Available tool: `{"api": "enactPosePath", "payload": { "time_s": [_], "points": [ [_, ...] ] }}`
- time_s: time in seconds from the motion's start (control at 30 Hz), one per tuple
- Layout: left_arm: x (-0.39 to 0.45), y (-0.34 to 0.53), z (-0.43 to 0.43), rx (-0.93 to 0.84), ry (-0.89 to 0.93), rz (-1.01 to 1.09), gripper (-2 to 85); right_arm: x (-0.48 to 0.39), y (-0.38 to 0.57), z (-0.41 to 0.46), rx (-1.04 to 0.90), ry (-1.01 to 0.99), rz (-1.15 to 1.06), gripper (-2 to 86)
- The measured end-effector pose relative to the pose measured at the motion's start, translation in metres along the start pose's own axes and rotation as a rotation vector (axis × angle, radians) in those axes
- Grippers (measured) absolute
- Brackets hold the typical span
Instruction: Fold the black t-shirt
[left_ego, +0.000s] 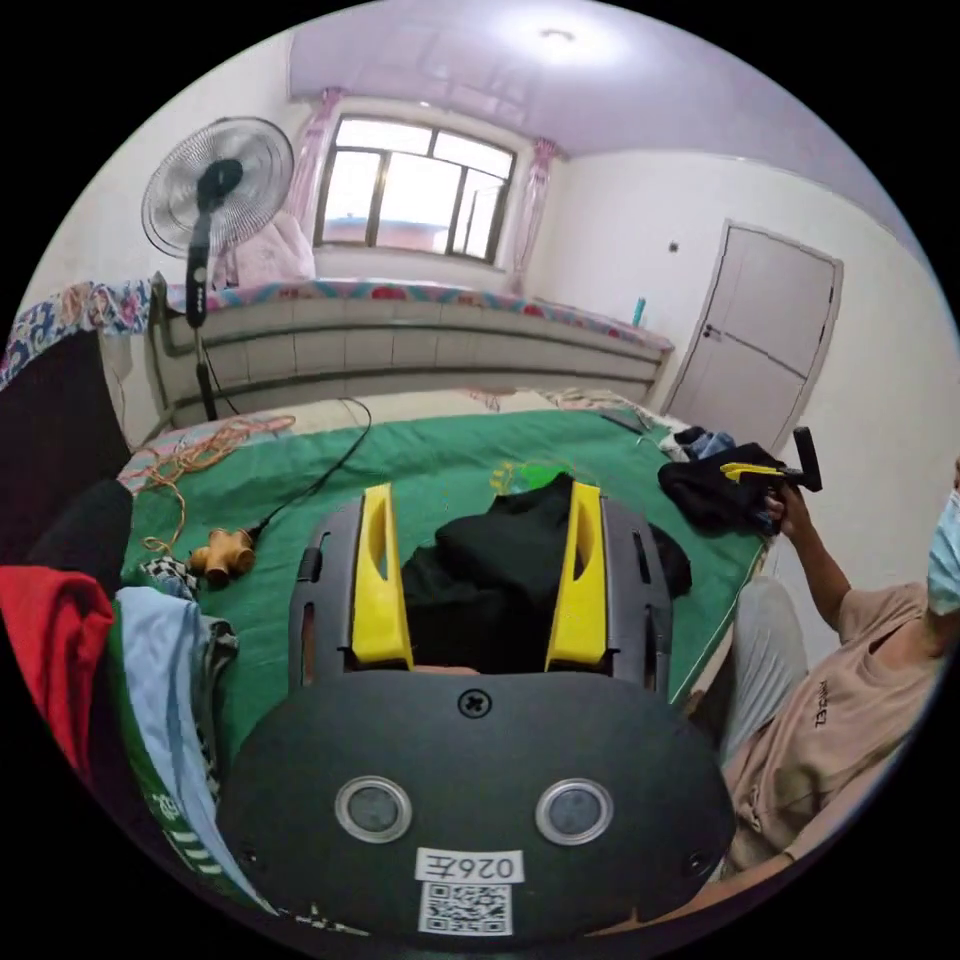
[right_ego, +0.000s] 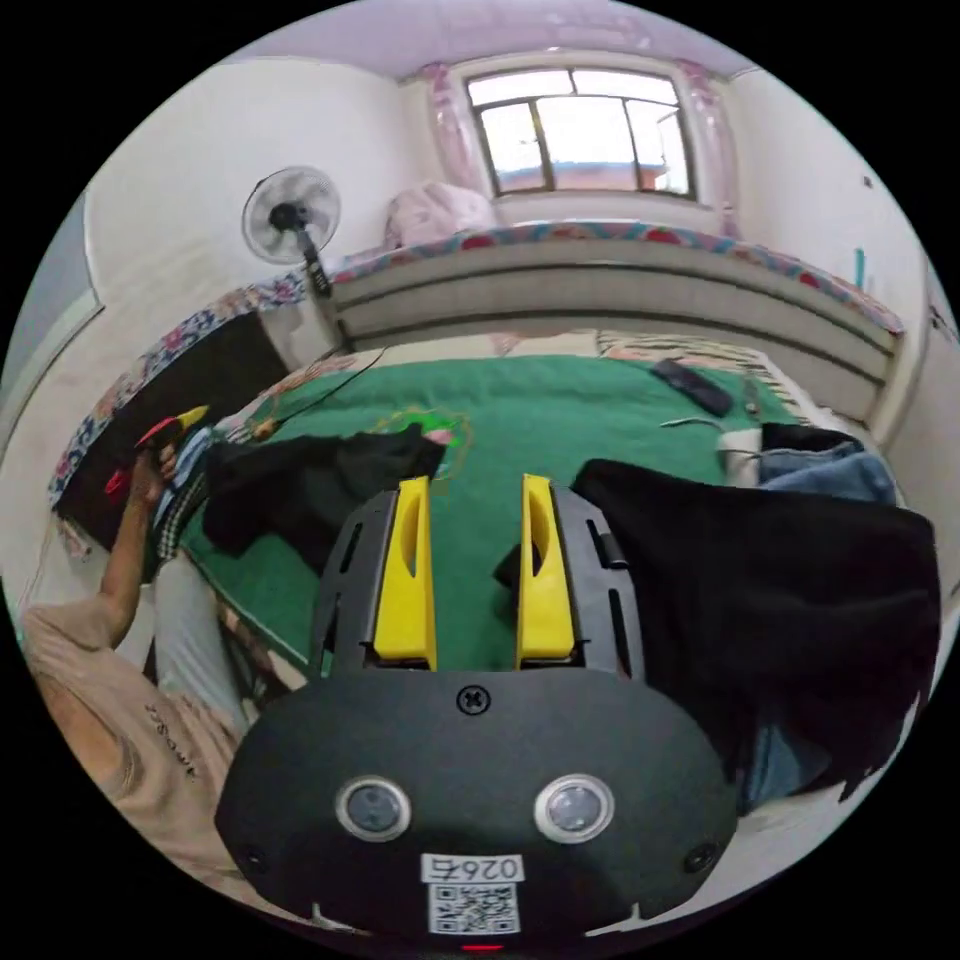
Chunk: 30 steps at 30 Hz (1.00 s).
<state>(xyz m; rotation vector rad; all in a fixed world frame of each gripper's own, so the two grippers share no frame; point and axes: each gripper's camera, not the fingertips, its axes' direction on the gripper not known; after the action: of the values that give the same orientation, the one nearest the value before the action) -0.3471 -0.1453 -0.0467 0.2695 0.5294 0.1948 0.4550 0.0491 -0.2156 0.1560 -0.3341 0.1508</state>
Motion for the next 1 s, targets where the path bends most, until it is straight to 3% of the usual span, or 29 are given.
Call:
{"api": "enactPosePath", "payload": {
  "time_s": [0.07,0.17,0.23,0.3,0.37,0.4,0.43,0.57,0.63,0.7,0.73,0.8,0.93,1.0],
  "points": [
    [-0.015,-0.005,0.046,-0.135,0.064,-0.024,24.5,-0.016,-0.011,0.038,-0.125,-0.017,-0.035,13.7],
    [-0.023,0.004,0.117,-0.308,0.202,-0.049,24.6,-0.028,-0.007,0.052,-0.114,0.323,-0.047,16.0],
    [-0.021,0.016,0.141,-0.300,0.230,-0.048,24.4,-0.025,0.005,0.049,-0.099,0.612,-0.074,16.7],
    [-0.020,0.022,0.140,-0.219,0.213,-0.035,24.1,-0.008,0.012,0.062,-0.213,0.738,-0.088,17.1],
    [-0.020,0.022,0.139,-0.206,0.224,-0.035,24.0,0.018,0.017,0.079,-0.335,0.667,-0.068,16.8],
    [-0.019,0.021,0.140,-0.209,0.219,-0.031,24.0,0.035,0.012,0.069,-0.331,0.452,0.007,12.9],
    [-0.018,0.020,0.141,-0.211,0.214,-0.028,23.9,0.046,0.006,0.057,-0.348,0.427,0.034,5.6],
    [-0.016,0.019,0.141,-0.200,0.199,-0.027,23.5,0.046,-0.003,-0.013,-0.214,0.860,0.049,0.8],
    [-0.015,0.016,0.142,-0.202,0.203,-0.025,23.3,0.063,0.009,-0.080,-0.012,1.017,0.188,0.9],
    [-0.013,0.011,0.137,-0.191,0.222,-0.011,22.6,0.104,0.026,-0.106,0.000,1.039,0.341,1.5],
    [-0.012,0.009,0.134,-0.182,0.239,-0.002,22.0,0.142,0.037,-0.109,-0.120,0.938,0.474,2.3],
    [-0.009,-0.002,0.115,-0.113,0.290,0.027,20.7,0.177,0.060,-0.116,-0.176,0.709,0.627,4.3],
    [-0.013,-0.025,0.079,0.055,0.213,0.056,20.3,0.085,0.092,-0.161,0.308,0.782,0.584,10.4],
    [-0.014,-0.054,0.084,0.017,0.113,0.093,21.1,0.034,0.089,-0.149,0.389,0.717,0.457,11.6]
  ]
}}
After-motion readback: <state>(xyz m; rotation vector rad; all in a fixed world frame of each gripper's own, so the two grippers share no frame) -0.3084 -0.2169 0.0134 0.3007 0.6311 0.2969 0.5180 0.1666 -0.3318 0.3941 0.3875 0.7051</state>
